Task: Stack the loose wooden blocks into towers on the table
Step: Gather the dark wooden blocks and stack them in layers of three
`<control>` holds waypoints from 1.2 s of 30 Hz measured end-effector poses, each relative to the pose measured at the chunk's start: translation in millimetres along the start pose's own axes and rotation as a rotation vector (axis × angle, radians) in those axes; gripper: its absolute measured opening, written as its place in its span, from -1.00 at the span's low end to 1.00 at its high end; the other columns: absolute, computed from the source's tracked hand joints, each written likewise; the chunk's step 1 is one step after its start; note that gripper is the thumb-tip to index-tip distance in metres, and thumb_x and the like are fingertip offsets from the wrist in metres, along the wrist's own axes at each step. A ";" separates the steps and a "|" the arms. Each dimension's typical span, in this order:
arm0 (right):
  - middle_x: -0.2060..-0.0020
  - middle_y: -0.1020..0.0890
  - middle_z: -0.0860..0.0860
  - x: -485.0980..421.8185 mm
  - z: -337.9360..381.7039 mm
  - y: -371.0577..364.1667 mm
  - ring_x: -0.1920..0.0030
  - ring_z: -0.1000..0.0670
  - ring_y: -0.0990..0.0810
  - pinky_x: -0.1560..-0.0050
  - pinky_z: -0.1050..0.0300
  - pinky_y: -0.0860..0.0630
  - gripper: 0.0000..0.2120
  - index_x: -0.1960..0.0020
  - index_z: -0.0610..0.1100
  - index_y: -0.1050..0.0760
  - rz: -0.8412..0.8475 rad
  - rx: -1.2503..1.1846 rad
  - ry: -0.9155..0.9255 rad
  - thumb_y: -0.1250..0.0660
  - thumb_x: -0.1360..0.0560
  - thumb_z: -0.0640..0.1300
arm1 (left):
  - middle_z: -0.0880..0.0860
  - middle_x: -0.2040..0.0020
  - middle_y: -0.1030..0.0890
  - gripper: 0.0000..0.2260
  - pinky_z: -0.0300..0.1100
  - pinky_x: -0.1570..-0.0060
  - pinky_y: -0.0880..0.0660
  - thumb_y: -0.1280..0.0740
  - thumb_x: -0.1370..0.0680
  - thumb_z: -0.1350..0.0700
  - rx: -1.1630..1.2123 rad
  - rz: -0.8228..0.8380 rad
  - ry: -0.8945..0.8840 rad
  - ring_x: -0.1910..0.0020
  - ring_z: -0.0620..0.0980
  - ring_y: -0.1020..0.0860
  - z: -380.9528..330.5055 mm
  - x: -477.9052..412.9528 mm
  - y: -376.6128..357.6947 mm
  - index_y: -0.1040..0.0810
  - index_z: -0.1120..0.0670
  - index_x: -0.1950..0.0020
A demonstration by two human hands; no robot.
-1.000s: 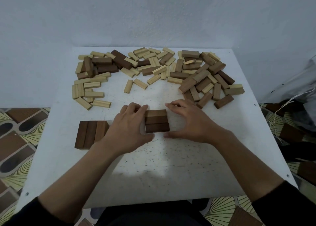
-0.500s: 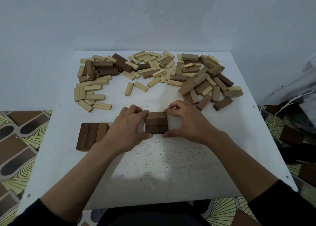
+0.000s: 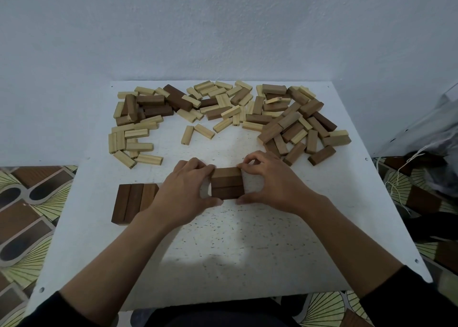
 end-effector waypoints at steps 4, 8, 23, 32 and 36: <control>-0.28 -0.38 0.18 -0.4 -0.2 -0.4 -0.23 0.14 -0.30 -0.14 0.16 -0.30 -0.19 -0.47 0.03 -0.43 0.005 0.002 0.005 -0.53 -0.30 0.30 | -0.05 -0.29 -0.44 -0.31 -0.13 -0.17 -0.37 -0.47 -0.46 -0.23 -0.003 0.007 -0.002 -0.25 -0.05 -0.34 -0.9 -0.3 0.7 -0.38 -0.02 -0.51; -0.26 -0.38 0.16 -1.5 0.3 0.9 -0.24 0.11 -0.29 -0.14 0.14 -0.31 -0.19 -0.46 0.02 -0.43 0.019 0.024 0.015 -0.52 -0.31 0.32 | -0.07 -0.27 -0.45 -0.35 -0.14 -0.14 -0.39 -0.47 -0.45 -0.22 -0.011 0.014 -0.019 -0.23 -0.05 -0.35 -0.9 -1.2 2.2 -0.40 -0.04 -0.47; -0.20 -0.43 0.19 1.8 0.0 1.8 -0.21 0.11 -0.32 -0.21 0.11 -0.36 -0.29 -0.40 -0.01 -0.43 0.089 -0.057 0.093 -0.53 -0.36 0.24 | -0.04 -0.17 -0.36 -0.46 -0.22 -0.07 -0.43 -0.40 -0.48 -0.27 -0.167 0.063 -0.146 -0.08 -0.08 -0.36 -12.8 5.0 18.7 -0.41 0.01 -0.31; -0.15 -0.46 0.21 -6.6 41.4 -0.6 -0.16 0.17 -0.40 -0.14 0.20 -0.40 -0.38 -0.28 0.07 -0.48 0.016 -0.174 0.157 -0.55 -0.31 0.26 | -0.09 -0.22 -0.42 -0.36 -0.18 -0.14 -0.42 -0.31 -0.41 -0.38 -0.230 0.017 -0.160 -0.11 -0.10 -0.35 12.6 30.7 59.8 -0.41 -0.06 -0.37; -0.08 -0.52 0.19 -24.8 77.2 -4.6 -0.08 0.15 -0.44 -0.11 0.07 -0.46 -0.39 -0.21 0.07 -0.52 -0.036 -0.165 0.206 -0.56 -0.26 0.29 | -0.12 -0.22 -0.44 -0.24 -0.15 -0.16 -0.37 -0.15 -0.34 -0.50 -0.236 0.041 -0.164 -0.16 -0.13 -0.35 44.3 42.7 88.8 -0.43 -0.07 -0.40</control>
Point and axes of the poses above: each hand's wrist, its own x-axis away from the middle knuckle, its own y-axis out of the back of the hand, z = x × y, the point moved 2 cm from there along -x, towards the middle knuckle
